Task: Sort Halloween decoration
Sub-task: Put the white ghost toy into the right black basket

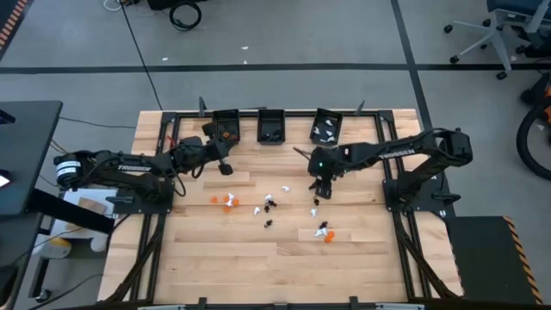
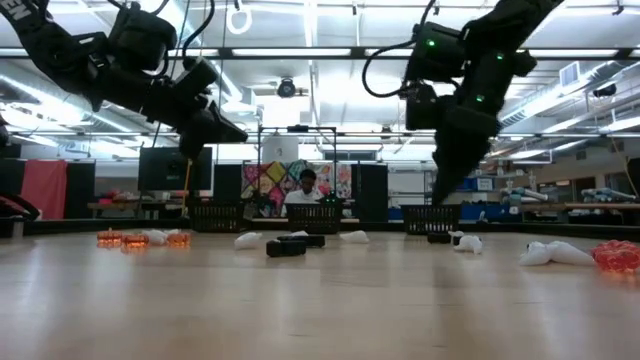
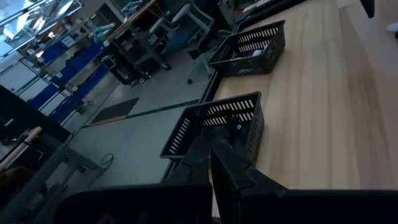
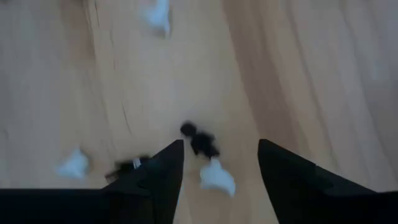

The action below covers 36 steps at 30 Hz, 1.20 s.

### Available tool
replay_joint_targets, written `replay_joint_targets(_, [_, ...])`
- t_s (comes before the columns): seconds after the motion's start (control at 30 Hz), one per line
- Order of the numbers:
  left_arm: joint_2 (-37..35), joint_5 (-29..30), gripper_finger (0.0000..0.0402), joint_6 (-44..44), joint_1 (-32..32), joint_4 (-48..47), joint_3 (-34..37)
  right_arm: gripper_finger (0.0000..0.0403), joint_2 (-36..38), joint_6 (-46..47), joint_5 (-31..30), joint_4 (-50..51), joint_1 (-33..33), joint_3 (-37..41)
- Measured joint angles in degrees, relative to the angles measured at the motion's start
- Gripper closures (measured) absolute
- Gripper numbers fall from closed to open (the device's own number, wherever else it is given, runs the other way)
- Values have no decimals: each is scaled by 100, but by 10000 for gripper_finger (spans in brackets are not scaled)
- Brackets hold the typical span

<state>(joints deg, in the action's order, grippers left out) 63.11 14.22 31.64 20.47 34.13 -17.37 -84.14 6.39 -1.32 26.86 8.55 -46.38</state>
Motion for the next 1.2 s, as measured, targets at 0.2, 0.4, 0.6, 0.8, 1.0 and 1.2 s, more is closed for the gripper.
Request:
replay_joint_targets(0.2, [0, 0, 402, -23, -2, -6, 0, 178, 0, 14, -501, -406, -223, 482])
replay_joint_targets(0.4, [0, 0, 402, -164, -6, -203, 0, 192, 41, 45, -470, -1792, -129, 1264])
replay_joint_targets(0.6, [0, -1, 402, -250, -6, -518, 0, 198, 380, 377, -473, -3851, -134, 2559])
replay_joint_targets(0.8, [-2, -2, 402, -368, -6, -483, 0, 199, 383, 704, -619, -5461, -293, 3518])
replay_joint_targets(1.0, [-2, -2, 402, -393, -6, -388, 0, 217, 376, 724, -833, -5984, -390, 3857])
replay_joint_targets(1.2, [-2, -2, 402, -398, -6, -350, 0, 267, 367, 524, -863, -6012, -390, 3813])
